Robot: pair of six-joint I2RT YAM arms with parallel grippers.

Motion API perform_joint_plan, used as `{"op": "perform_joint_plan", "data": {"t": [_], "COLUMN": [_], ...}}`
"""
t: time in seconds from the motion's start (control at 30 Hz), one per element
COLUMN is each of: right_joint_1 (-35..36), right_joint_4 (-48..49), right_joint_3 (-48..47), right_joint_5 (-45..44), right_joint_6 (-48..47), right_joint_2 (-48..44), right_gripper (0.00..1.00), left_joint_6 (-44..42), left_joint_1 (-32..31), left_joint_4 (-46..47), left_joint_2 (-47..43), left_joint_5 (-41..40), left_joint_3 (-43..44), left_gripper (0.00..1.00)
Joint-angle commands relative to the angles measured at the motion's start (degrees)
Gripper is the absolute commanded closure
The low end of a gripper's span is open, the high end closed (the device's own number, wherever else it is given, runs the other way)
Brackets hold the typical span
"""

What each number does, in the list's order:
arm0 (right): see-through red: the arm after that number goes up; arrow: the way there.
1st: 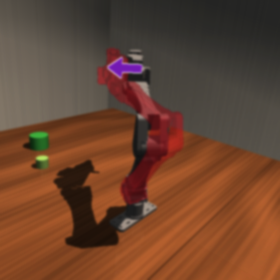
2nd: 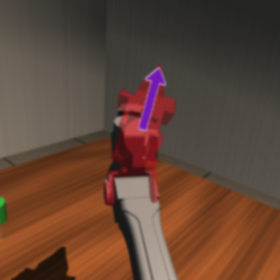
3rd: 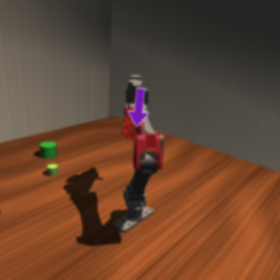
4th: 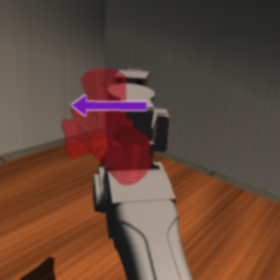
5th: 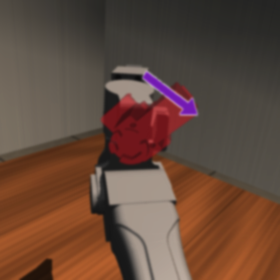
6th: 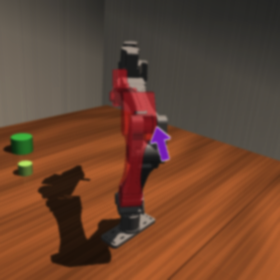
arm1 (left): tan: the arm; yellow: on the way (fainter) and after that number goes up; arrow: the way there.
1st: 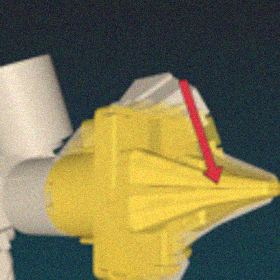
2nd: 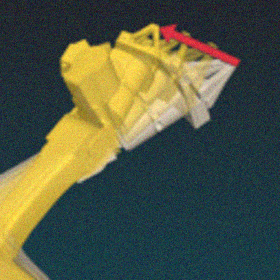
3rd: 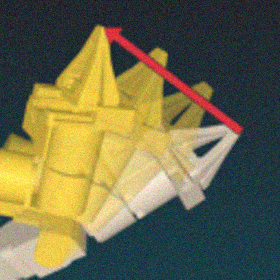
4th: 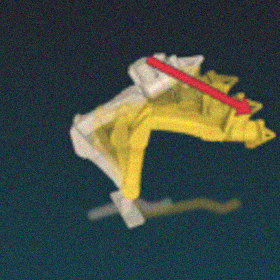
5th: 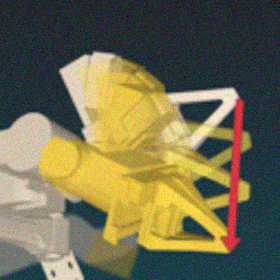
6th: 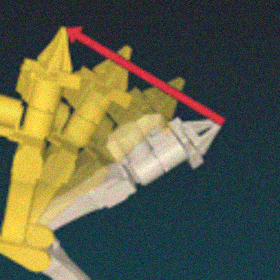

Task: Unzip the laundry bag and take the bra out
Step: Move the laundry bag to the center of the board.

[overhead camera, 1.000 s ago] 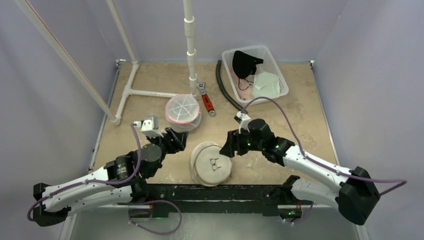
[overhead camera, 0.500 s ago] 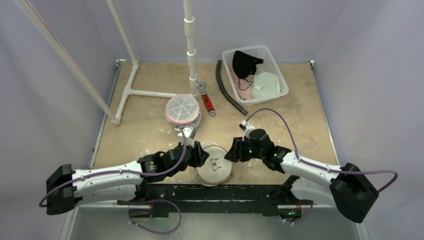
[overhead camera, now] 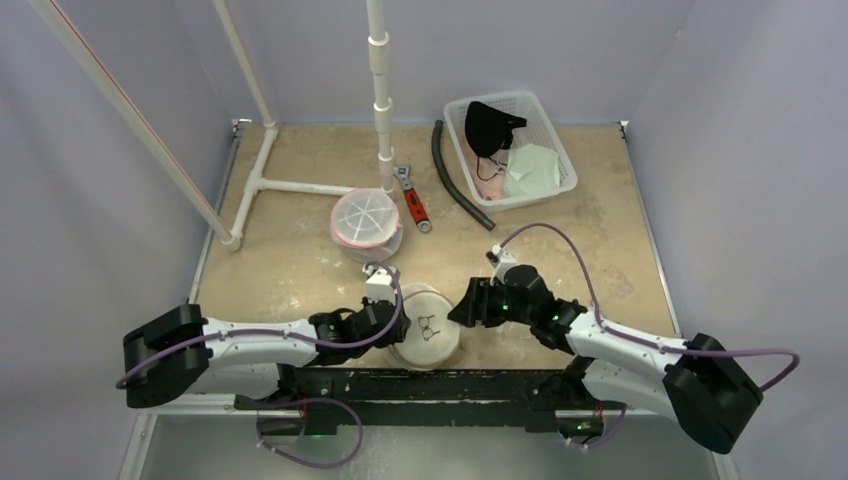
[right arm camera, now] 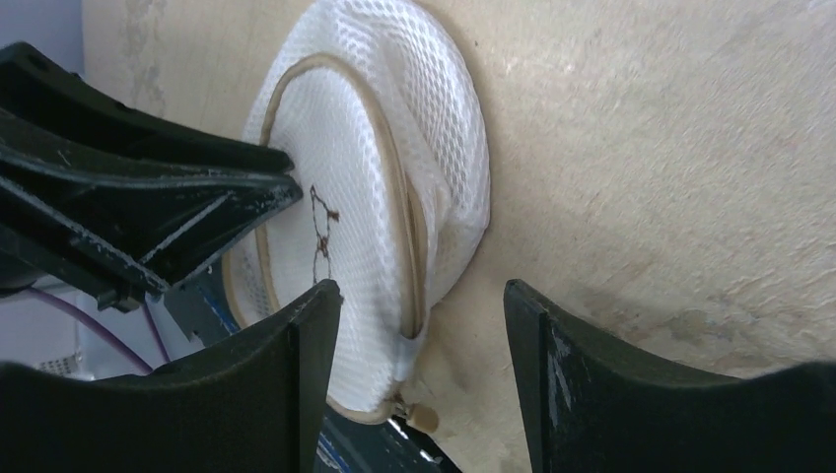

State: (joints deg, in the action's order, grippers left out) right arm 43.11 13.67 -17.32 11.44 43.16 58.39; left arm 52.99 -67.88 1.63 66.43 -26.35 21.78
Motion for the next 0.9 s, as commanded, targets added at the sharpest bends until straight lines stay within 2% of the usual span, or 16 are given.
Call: {"op": "perform_joint_plan", "data": {"t": [0.0,0.23,0.4,0.53,0.73,0.87], "right_joint_1": [0.04,0.04,0.07,0.15,0.3,0.41], "right_joint_4": [4.78,11.79,12.58,12.04,18.74,19.12], "right_joint_3": [2.27,4.2,3.65,2.65,4.14,4.51], "right_joint_5": [4.26,7.87,10.17,10.31,12.45,10.48], "right_joint_6": [1.77,3.69,5.33,4.6,6.32,7.19], "right_joint_2": [3.24,7.44,6.75,10.01,17.64,16.82], "right_gripper": [0.35,0.35,0.34,0.38,0.53,0.7], "left_joint_6": [3.36,3.18,2.65,2.94,3.65,3.64], "left_joint_1": [0.59,0.72,0.73,0.69,0.71,0.72], "left_joint_4": [2.25,1.8,1.56,2.37,3.19,3.17], "left_joint_2": [2.05,3.1,1.95,1.06,0.57,0.42], "left_joint_5": [-3.56,-3.38,-3.7,-3.7,-3.56,-3.27], "left_joint_3": [-0.36,0.28,0.19,-0.72,-1.83,-1.77], "left_gripper": [0.74,0.75,0.75,0.75,0.75,0.75]}}
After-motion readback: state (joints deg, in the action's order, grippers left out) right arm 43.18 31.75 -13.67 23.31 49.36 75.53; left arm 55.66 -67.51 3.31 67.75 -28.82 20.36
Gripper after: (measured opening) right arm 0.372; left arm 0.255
